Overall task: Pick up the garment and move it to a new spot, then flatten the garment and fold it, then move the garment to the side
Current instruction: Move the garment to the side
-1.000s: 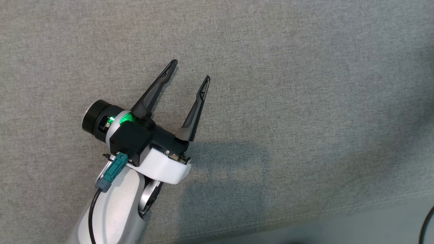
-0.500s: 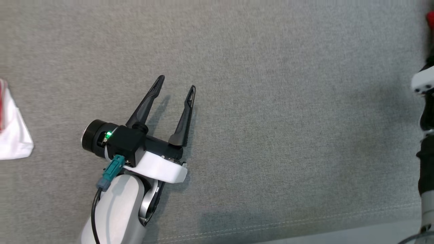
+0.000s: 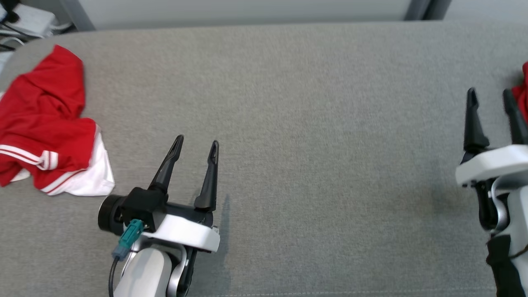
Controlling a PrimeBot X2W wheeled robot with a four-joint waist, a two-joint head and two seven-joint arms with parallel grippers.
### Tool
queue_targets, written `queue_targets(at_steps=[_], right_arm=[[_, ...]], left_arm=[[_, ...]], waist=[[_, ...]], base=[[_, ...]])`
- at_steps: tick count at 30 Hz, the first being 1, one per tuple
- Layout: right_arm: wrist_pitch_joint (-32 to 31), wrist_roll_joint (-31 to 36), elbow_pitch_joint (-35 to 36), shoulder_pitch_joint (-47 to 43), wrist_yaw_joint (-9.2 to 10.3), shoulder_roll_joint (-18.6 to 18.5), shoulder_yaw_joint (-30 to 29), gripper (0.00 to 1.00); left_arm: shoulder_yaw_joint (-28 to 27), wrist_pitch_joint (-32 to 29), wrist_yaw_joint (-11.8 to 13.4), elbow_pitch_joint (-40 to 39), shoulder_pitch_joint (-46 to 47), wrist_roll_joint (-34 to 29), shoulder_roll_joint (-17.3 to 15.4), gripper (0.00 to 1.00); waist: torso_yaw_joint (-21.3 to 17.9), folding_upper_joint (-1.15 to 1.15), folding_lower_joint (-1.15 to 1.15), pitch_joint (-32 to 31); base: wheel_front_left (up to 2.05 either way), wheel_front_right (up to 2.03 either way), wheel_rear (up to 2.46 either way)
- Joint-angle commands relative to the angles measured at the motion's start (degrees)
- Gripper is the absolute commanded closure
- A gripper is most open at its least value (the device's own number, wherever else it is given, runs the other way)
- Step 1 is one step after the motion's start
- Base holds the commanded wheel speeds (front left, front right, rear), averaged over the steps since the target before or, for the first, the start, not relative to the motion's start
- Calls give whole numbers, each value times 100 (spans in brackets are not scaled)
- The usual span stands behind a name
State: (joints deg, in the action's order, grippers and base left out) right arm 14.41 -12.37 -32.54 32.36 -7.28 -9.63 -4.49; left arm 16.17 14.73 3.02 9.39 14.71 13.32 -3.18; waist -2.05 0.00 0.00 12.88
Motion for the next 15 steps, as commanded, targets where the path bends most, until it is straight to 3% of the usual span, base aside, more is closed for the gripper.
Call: queue_targets(at_steps=[1,9,15], right_arm=[[59,-97,300,-220,-21,-56,219,0],[59,-185,1146,-1431,-21,-13,540,0],[59,19,1782,-2226,-21,189,409,0]], left_arm=[[-256,26,92,-144,-69,56,-59,0],[-580,27,253,-71,-659,204,-21,0],[-527,27,144,66,-879,146,-11,0]], waist=[[281,0,0,-458],[531,0,0,-1145],[669,0,0,-1406]], base=[[0,0,0],[0,0,0],[0,0,0]])
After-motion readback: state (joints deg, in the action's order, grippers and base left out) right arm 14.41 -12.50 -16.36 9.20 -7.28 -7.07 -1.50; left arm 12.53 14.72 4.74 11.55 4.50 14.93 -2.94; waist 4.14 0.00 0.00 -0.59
